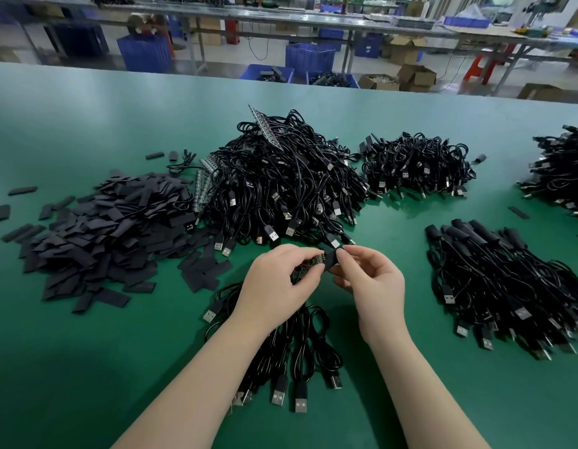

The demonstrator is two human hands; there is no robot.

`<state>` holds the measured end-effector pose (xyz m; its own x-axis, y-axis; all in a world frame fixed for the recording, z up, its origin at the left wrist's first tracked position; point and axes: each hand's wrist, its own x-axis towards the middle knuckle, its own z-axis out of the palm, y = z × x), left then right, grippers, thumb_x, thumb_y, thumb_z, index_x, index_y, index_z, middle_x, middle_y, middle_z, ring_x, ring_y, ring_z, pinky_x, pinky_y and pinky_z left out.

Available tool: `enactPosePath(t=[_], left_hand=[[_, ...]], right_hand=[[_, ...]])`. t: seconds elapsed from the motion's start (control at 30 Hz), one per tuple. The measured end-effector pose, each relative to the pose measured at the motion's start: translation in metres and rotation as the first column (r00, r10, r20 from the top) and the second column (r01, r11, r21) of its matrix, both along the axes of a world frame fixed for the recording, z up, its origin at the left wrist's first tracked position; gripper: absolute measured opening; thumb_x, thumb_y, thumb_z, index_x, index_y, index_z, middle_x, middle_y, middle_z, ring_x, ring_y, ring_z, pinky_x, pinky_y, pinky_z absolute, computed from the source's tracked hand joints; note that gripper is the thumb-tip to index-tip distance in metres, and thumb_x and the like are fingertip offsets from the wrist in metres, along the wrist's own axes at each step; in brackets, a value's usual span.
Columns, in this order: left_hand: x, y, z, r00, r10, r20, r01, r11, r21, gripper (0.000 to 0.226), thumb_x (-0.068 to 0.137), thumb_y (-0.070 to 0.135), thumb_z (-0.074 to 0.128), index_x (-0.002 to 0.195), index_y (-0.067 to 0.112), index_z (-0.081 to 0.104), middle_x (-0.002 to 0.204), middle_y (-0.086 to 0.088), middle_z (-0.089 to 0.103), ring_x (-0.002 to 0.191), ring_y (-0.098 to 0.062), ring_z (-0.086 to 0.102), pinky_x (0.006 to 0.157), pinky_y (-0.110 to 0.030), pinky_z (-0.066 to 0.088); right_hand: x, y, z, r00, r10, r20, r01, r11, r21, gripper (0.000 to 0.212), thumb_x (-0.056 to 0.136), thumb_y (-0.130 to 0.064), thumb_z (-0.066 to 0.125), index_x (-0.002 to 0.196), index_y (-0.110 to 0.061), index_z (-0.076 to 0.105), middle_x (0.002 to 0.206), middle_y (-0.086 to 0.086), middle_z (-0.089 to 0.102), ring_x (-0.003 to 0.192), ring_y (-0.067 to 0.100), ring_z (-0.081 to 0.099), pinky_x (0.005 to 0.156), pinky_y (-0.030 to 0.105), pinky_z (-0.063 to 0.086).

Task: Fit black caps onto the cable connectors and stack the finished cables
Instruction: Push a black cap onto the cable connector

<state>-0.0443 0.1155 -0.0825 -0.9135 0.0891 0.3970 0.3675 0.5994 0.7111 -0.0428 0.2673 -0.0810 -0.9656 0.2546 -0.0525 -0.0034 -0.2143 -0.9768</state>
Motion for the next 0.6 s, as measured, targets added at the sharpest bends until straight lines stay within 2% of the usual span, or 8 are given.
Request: enactPosePath(t=[0.13,0.4,0.6], left_hand=[[-0.0007,-0.0004,-0.0012,1.0,0.0,0.015,0.0,1.0,-0.012,0.025,0.088,0.034,0.069,0.113,0.028,0.072,0.104,0.016,0.067,0.1,0.002,0.058,0.092,-0.027,0.048],[-0.001,-0.0028,-0.002,0.999,0.013,0.044,-0.014,1.0,0.006,0.026,0.085,0.039,0.071,0.11,0.032,0.073,0.104,0.017,0.068,0.1,0.004,0.057,0.084,-0.01,0.044],[-0.0008,-0.0022,-0.0008,0.999,0.015,0.051,-0.016,1.0,0.02,0.023,0.09,0.038,0.065,0.11,0.029,0.072,0.105,0.016,0.068,0.099,0.001,0.059,0.087,-0.023,0.049]], right_hand=[[-0.0003,0.0002,0.0001,1.0,0.002,-0.004,-0.002,1.0,-0.005,0.007,0.088,-0.007,0.072,0.087,-0.013,0.072,0.079,0.006,0.074,0.073,0.017,0.073,0.062,0.021,0.056],[0.0012,-0.0017,-0.0012,1.0,0.018,0.001,-0.018,0.998,-0.058,0.009,0.09,-0.007,0.071,0.095,-0.012,0.065,0.077,0.003,0.074,0.074,0.017,0.073,0.062,0.023,0.056],[0.0005,-0.0019,0.0005,0.991,0.136,0.005,-0.134,0.979,-0.154,0.016,0.09,-0.01,0.071,0.104,-0.017,0.072,0.076,0.0,0.073,0.079,0.016,0.073,0.068,0.025,0.057]])
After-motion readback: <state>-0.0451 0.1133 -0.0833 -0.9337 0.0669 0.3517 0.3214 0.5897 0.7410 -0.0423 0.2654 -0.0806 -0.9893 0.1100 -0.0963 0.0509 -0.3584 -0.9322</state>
